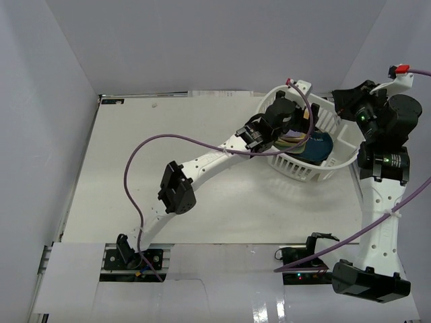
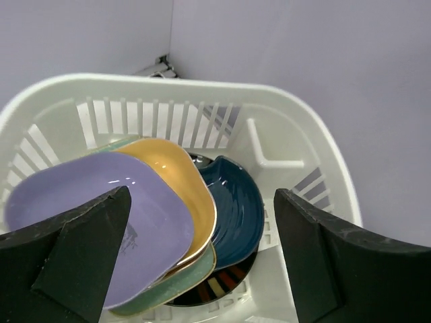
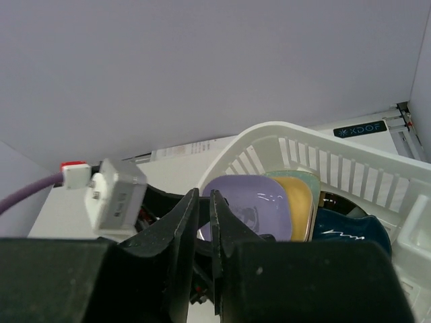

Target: Place the plates into the plastic bin on the countertop

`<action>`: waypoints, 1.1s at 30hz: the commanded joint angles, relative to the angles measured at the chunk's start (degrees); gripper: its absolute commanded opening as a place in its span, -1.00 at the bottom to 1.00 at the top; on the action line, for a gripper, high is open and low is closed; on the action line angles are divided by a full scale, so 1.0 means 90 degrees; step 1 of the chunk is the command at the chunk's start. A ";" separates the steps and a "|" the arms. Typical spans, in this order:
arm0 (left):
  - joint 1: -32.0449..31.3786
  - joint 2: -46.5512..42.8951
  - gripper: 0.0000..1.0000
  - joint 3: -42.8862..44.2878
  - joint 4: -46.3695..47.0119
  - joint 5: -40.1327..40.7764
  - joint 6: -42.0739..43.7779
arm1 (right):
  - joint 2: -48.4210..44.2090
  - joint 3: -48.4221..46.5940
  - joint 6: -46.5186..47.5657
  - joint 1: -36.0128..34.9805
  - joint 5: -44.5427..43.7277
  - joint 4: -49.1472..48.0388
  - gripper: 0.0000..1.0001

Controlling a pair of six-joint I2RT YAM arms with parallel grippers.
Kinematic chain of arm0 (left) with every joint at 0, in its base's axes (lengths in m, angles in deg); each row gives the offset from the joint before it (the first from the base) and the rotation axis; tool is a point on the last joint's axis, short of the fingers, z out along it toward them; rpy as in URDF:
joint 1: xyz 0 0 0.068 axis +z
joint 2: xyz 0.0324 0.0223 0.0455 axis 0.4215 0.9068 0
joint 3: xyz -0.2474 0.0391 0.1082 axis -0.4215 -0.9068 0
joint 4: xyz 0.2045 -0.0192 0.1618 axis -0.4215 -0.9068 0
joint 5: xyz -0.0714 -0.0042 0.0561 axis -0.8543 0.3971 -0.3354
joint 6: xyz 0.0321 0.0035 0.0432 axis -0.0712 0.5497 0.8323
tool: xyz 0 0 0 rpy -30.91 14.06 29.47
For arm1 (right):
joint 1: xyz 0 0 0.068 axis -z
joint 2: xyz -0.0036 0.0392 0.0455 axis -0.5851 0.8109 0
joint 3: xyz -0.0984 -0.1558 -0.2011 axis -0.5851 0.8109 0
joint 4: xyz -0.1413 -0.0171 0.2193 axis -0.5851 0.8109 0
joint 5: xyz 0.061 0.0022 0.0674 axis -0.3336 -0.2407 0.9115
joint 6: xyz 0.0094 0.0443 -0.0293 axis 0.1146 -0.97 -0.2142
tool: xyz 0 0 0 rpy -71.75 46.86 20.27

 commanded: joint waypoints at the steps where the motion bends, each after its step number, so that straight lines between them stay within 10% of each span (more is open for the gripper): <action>1: 0.0013 -0.1743 0.96 -0.0294 0.0433 -0.0062 0.0079 | -0.0147 -0.0489 -0.0078 0.0002 0.0129 -0.0050 -0.62; 14: 0.0023 -0.7799 0.96 -0.6933 -0.0278 0.1382 -0.0711 | -0.1084 0.1765 -0.1279 -0.0777 0.3616 -0.2568 0.21; 16: 0.0033 -0.9000 0.96 -0.8101 -0.0688 0.1423 -0.1159 | -0.1114 0.1990 -0.1037 -0.1371 0.3314 -0.2589 0.85; 22: 0.0033 -1.1716 0.96 -0.9884 -0.2094 0.1521 -0.2371 | -0.0880 0.2664 0.0214 -0.4408 0.2035 -0.1934 0.80; 33: 0.0023 -1.3351 0.96 -1.0590 -0.2730 0.1267 -0.2490 | -0.1134 0.4403 0.0693 -0.5135 0.0775 -0.2383 0.80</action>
